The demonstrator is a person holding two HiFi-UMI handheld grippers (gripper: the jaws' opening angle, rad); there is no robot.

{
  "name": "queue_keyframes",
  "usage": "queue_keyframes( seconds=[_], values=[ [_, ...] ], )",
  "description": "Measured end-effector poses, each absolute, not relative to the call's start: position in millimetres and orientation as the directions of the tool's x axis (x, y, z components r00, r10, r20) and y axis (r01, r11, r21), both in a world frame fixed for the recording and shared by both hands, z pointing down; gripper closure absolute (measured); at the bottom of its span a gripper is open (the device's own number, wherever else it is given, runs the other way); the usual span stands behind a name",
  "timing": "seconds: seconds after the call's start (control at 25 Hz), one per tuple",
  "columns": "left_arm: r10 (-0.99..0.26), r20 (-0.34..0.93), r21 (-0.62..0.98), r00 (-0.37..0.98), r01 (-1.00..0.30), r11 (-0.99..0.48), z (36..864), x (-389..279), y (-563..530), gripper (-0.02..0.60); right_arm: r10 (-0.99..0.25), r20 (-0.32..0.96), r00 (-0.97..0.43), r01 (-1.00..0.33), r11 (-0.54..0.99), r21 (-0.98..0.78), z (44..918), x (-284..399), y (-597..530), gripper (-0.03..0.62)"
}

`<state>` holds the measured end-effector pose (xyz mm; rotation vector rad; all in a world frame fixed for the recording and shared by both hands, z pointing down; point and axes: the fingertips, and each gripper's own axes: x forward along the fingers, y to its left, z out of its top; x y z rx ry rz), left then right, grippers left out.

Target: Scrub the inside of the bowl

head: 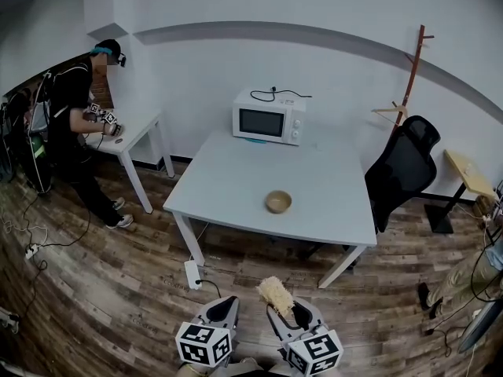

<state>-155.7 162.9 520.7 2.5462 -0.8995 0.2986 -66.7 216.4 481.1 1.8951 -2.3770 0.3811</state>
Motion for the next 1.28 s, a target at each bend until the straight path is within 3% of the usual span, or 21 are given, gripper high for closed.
queue_keyframes(
  seconds=[0.64, 1.28],
  values=[
    [-0.534, 0.351, 0.350, 0.769, -0.637, -0.687, 535.2, -162.6, 156.5, 0.563, -0.946, 0.237, -0.220, -0.970, 0.187, -0.154, 489.9, -68.4, 209.5, 0.408],
    [-0.568, 0.368, 0.336, 0.736, -0.675, -0.657, 534.3, -119.6, 64.5, 0.563, -0.935, 0.230, -0.269, -0.957, 0.232, -0.173, 485.1, -21.6, 108.5, 0.408]
  ],
)
